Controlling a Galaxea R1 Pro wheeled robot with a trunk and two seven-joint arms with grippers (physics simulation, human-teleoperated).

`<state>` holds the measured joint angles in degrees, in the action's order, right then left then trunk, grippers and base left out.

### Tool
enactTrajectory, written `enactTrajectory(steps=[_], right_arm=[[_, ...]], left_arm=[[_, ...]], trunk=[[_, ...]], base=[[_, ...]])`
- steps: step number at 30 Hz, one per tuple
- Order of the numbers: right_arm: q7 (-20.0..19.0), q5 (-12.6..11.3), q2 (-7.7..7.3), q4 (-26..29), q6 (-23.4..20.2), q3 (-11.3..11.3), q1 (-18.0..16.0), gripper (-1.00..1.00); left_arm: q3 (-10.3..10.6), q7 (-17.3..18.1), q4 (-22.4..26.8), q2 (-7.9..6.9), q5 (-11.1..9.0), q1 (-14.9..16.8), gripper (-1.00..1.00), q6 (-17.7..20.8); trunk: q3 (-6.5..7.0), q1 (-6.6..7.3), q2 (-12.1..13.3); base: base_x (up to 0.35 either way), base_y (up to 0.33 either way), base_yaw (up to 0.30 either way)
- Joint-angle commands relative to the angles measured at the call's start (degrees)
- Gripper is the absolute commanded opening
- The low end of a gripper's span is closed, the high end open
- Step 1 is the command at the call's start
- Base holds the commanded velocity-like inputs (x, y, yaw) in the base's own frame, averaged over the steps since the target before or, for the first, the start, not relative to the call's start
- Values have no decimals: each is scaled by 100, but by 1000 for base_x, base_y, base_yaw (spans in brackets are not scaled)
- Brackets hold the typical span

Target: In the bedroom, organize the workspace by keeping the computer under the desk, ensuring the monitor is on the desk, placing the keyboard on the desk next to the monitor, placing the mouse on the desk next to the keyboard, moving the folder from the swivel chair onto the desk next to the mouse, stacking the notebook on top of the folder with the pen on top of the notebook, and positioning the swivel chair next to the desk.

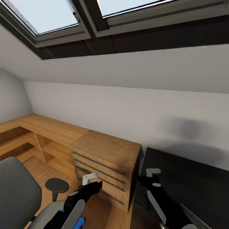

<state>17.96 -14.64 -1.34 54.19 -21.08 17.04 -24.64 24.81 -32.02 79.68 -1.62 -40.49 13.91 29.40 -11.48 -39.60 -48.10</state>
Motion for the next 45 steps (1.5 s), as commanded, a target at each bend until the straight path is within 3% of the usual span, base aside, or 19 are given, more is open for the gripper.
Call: enactTrajectory(steps=[1,5,10,15,31,45], right_arm=[[29,-54,-10,-53,15,29,-10,100],[-46,-50,-10,-416,165,28,-31,100],[-197,-61,-2,-1916,807,27,-538,100],[-571,-64,-4,-2662,1112,27,-869,100],[-776,-90,0,-3005,1160,19,-1042,100],[-781,-68,43,-3031,719,32,-1057,100]], left_arm=[[15,-59,36,-5,-55,7,100,3],[15,-59,109,-5,-55,7,100,4],[15,-59,151,-5,-56,7,100,4],[15,-64,211,-10,-56,7,100,9],[15,-68,249,-14,-56,7,100,13],[15,-65,246,-14,-64,7,100,21]], trunk=[[-27,-24,-49],[-99,-112,-209],[-189,-222,-410],[-279,-331,-610],[-566,-683,-1252],[-566,-683,-1252]], base=[[0,0,0],[0,0,0],[0,0,0],[0,0,0],[0,0,0],[0,0,0]])
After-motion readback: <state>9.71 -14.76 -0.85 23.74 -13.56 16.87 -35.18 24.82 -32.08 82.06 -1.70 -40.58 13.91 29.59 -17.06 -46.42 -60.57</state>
